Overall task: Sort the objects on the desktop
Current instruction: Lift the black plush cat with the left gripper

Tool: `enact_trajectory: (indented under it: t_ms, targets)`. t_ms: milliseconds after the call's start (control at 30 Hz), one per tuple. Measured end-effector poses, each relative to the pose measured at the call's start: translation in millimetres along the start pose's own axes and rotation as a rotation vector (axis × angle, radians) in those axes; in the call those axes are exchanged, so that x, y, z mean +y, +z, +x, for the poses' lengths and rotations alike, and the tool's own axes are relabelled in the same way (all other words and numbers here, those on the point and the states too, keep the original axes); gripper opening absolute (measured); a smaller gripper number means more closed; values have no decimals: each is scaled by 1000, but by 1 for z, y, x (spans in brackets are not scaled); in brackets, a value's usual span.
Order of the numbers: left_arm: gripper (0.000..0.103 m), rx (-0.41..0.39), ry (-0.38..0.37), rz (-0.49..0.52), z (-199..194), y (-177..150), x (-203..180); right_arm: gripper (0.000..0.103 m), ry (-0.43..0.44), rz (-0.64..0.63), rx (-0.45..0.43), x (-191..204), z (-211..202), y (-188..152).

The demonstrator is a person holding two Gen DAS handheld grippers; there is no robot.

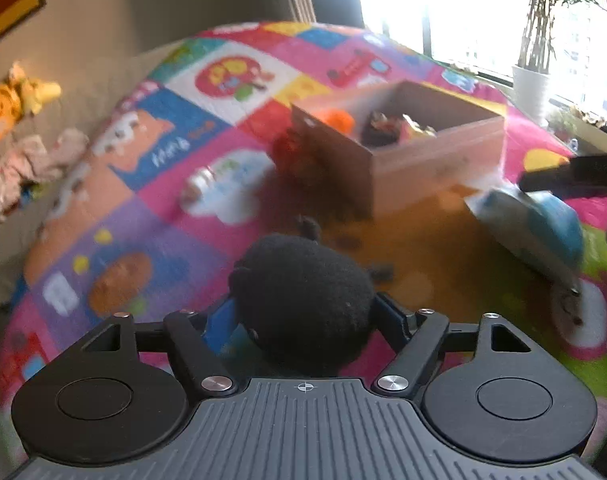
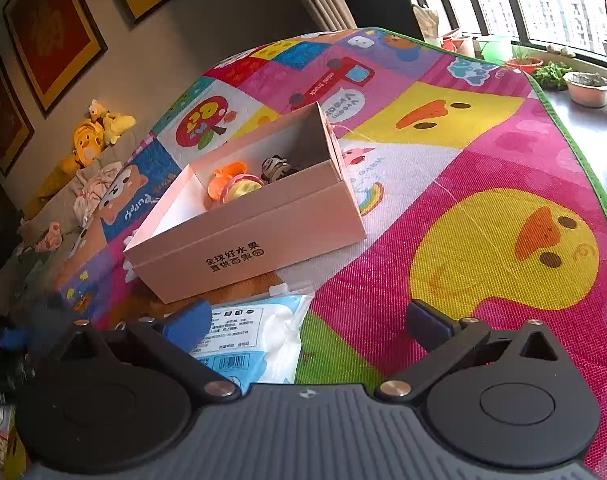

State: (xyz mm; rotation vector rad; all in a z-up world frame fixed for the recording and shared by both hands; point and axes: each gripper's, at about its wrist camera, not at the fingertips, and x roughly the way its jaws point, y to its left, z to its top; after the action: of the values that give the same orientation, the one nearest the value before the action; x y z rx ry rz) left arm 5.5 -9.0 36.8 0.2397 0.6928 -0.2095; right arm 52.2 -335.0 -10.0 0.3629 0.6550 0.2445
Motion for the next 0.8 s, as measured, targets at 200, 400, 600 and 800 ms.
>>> enact_trajectory:
  t_ms: [200, 400, 600, 800]
  targets:
    - [98, -97, -82, -85, -17, -5, -22, 103, -30, -118, -39, 18, -19, -9]
    - [100, -164, -185, -70, -16, 15, -48, 103, -58, -144, -56, 22, -29, -15]
    - [101, -157, -289, -22, -4, 38, -80, 103, -150, -64, -104, 7, -38, -15]
    - [101, -145, -269, -15, -4, 46, -90, 103, -178, 91, -59, -20, -30, -9]
